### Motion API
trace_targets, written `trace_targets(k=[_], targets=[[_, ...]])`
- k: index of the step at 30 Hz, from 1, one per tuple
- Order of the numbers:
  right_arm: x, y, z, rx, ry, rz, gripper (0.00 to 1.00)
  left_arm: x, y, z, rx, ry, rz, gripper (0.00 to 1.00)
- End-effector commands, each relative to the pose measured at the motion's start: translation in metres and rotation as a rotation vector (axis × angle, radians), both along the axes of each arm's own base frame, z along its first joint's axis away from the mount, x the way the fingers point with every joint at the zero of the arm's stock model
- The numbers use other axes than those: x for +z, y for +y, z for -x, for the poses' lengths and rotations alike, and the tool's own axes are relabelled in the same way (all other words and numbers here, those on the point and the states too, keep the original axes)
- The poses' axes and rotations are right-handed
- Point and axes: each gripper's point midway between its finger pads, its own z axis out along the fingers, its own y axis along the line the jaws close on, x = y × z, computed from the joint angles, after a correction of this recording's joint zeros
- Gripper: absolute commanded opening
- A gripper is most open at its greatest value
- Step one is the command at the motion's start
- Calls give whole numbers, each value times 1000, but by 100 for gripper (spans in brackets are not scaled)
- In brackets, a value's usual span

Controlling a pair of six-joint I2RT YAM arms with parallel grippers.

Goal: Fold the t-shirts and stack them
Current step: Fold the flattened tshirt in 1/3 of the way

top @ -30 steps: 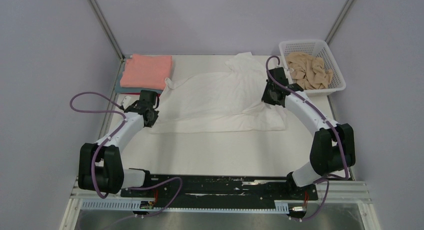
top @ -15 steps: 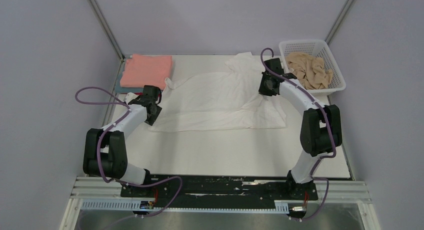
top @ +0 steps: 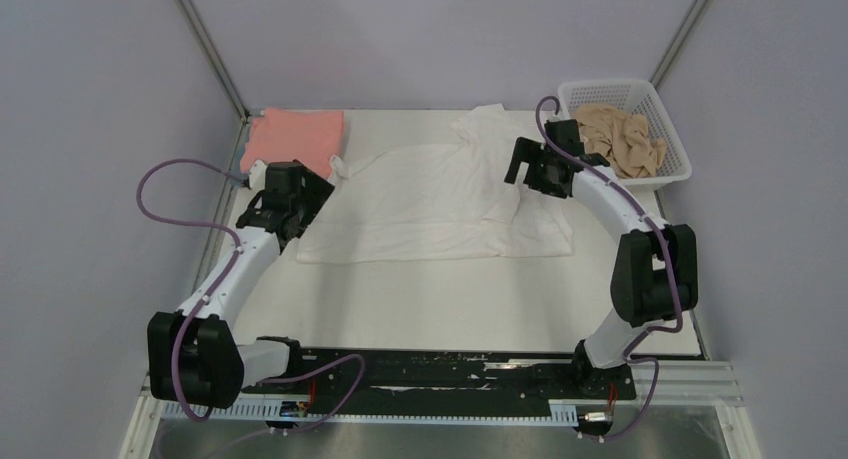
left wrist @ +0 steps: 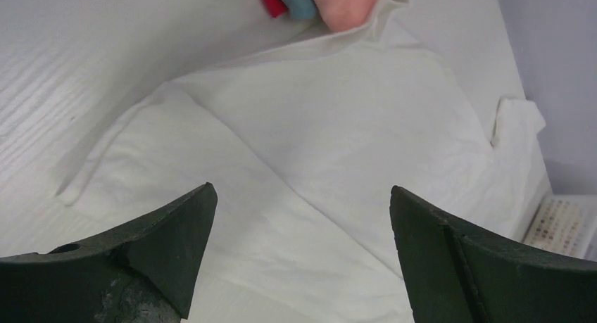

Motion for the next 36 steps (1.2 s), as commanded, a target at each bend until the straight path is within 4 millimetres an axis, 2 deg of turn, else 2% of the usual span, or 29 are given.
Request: trace_targets(k=[1,4,8,14,17,21,27,30,33,36], targets=[[-8,40,37,150,21,-212,100,5,-47,-2,-299,-64,4,100],[-28,51,45,192,69,-257,100,-14,-63,6,-391,-17,-18,100],[-43,53,36,189,91,-254,100,-44,-75,13,-442,9,9,100],[-66,63,22,210,127,-265,100,-80,-66,24,-424,138,-24,100],[-59,83,11,258,107,-307,99,-90,-58,29,-398,184,-53,100],[-38,109,-15,288,33,-316,99,-94,-54,32,-384,204,-65,100],[-18,125,-70,188,-40,-342,99,-88,-52,34,-372,204,-67,100],[-10,133,-89,186,-72,-340,100,-81,-52,33,-375,188,-69,100],[1,118,-87,150,-98,-255,100,-69,-53,30,-387,164,-77,100],[12,95,-61,104,-113,-191,100,-58,-61,24,-427,125,-58,100]])
